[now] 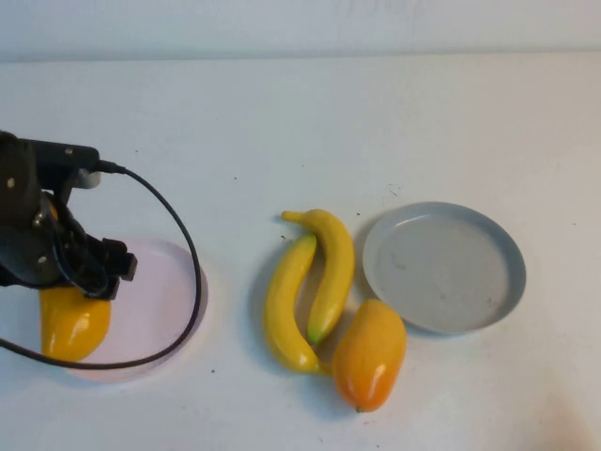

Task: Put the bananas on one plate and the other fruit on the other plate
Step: Put one type of fruit in the left plate

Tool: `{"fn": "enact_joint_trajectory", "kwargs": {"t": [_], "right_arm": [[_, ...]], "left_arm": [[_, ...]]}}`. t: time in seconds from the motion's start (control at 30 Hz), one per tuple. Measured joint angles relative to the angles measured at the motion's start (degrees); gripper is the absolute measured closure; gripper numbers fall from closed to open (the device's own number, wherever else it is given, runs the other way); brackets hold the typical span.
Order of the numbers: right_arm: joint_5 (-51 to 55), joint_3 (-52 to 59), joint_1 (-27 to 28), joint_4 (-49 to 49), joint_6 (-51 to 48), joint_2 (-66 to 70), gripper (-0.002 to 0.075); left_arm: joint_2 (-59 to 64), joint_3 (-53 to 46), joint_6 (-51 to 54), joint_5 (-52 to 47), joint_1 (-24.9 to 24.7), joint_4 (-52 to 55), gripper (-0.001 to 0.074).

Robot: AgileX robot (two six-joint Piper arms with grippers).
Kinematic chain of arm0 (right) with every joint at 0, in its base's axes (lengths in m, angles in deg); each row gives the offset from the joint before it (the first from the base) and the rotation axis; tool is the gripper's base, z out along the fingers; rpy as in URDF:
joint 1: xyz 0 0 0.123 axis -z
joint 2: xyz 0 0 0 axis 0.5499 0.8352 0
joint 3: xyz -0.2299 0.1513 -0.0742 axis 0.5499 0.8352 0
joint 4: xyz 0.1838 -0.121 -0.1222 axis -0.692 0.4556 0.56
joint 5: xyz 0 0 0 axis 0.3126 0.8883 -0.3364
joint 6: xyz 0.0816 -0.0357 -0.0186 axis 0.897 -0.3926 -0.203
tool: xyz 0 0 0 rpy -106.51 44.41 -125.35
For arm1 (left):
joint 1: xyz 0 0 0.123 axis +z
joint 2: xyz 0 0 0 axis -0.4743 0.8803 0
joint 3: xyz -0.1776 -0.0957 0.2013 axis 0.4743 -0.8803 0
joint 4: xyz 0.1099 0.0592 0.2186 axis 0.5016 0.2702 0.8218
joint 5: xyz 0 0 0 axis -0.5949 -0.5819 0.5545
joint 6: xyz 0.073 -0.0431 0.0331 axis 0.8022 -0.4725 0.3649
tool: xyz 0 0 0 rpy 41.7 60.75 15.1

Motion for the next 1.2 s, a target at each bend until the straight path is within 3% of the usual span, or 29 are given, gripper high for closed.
{"fn": "enact_joint_trajectory", "kwargs": {"t": [0.17,0.37,0.57,0.87,1.03,1.2], "right_arm": [[0.00,0.00,0.00,0.00,0.00,0.00,0.0741],[0.07,0.00,0.00,0.00,0.00,0.00,0.0741],[0.07,0.00,0.00,0.00,0.00,0.00,0.0741],[0.07,0.00,0.00,0.00,0.00,0.00,0.0741],[0.07,0.00,0.00,0.00,0.00,0.00,0.0741],[0.07,0.00,0.00,0.00,0.00,0.00,0.0741]], "left_arm": [[6.05,-0.13,2.04,4.43,3.45,-1.28,0.0175],[10.94,-0.13,4.99,4.80,3.72,-3.82,0.0175],[10.63,-0.13,6.31,4.80,3.72,-4.68,0.0073],[4.25,3.26,5.77,1.15,2.93,-5.22,0.0067],[1.98,5.42,5.46,-1.34,-5.10,-7.88,0.0067],[3.90,8.74,6.03,-0.10,-18.29,-9.10,0.0067]]}}
